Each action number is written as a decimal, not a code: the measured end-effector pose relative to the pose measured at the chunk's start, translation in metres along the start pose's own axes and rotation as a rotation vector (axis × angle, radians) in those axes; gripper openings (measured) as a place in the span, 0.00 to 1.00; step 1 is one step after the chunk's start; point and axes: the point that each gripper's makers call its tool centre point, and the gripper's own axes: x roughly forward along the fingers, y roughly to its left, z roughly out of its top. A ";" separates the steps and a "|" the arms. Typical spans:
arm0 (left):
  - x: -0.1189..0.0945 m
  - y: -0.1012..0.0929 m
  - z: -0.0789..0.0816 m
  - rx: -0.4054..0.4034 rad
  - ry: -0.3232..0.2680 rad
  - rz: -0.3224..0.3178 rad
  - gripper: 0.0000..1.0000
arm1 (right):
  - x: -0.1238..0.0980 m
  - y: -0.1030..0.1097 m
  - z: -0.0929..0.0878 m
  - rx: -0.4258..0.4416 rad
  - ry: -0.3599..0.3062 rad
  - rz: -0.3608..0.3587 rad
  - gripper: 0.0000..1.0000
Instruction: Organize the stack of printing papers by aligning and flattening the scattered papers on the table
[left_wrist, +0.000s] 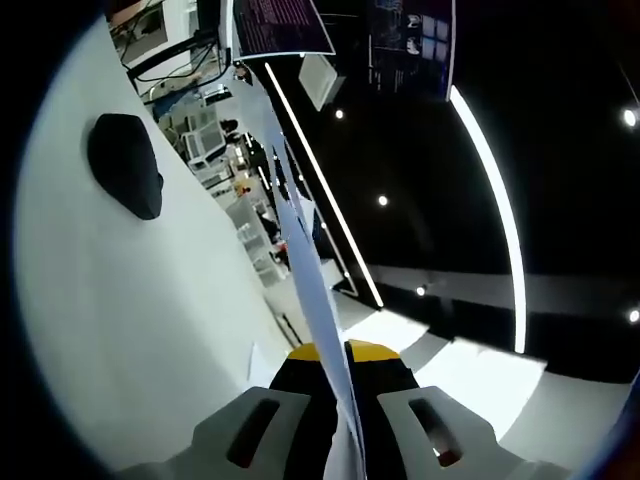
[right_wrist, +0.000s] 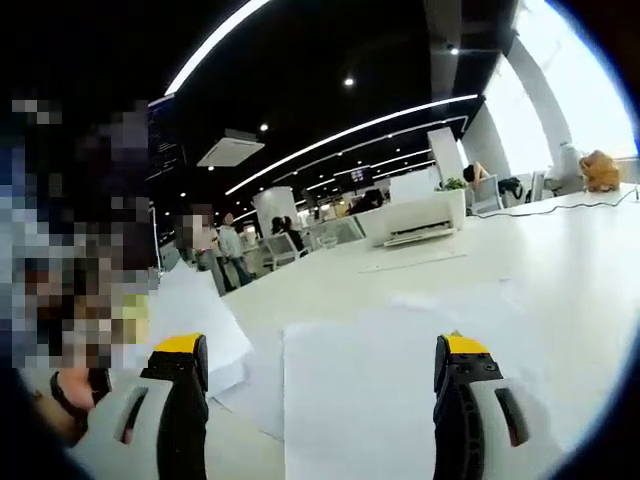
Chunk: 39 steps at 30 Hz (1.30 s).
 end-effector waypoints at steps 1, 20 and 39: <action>-0.001 0.000 0.000 0.003 0.001 -0.002 0.06 | -0.001 -0.006 0.000 -0.012 -0.001 -0.016 0.89; 0.003 0.007 0.003 0.047 0.012 -0.030 0.06 | -0.019 -0.070 -0.020 -0.075 0.052 -0.178 0.89; 0.002 0.000 -0.014 0.117 0.078 -0.058 0.06 | -0.030 -0.124 -0.008 -0.133 -0.002 -0.232 0.86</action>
